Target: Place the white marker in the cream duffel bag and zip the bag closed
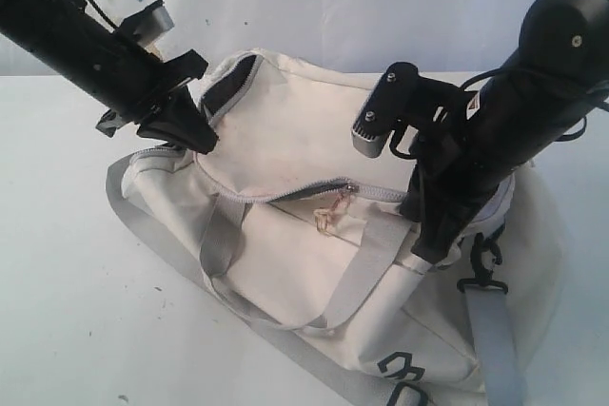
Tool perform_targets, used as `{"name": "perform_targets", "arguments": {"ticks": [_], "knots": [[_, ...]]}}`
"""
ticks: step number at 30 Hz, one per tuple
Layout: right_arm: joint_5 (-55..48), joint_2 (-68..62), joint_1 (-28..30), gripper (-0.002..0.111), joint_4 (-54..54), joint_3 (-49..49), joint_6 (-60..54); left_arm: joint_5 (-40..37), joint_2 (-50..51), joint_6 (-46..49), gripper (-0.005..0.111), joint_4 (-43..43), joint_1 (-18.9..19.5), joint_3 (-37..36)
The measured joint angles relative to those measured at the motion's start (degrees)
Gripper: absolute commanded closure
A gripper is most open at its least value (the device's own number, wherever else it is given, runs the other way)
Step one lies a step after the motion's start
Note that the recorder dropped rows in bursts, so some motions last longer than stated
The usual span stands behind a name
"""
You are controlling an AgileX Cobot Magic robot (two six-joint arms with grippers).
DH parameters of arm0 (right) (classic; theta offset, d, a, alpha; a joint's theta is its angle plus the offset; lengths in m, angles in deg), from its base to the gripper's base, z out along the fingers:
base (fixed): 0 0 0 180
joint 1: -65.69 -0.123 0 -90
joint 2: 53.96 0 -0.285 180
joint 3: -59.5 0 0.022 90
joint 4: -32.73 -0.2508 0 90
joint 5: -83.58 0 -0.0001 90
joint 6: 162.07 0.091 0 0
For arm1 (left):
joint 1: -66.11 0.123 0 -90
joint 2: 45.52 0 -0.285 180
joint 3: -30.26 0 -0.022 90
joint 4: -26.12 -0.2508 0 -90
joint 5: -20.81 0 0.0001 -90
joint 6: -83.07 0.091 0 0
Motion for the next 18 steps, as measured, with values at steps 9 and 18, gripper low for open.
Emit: {"name": "perform_targets", "arguments": {"ticks": [9, 18], "knots": [[2.1, 0.1, 0.0, 0.108, -3.8, 0.0, 0.0, -0.1, 0.0, 8.9, 0.072, 2.1, -6.0, 0.0], [2.3, 0.1, 0.0, 0.108, -4.3, 0.0, 0.0, -0.2, 0.0, 11.7, 0.059, 1.8, -11.4, 0.0]]}}
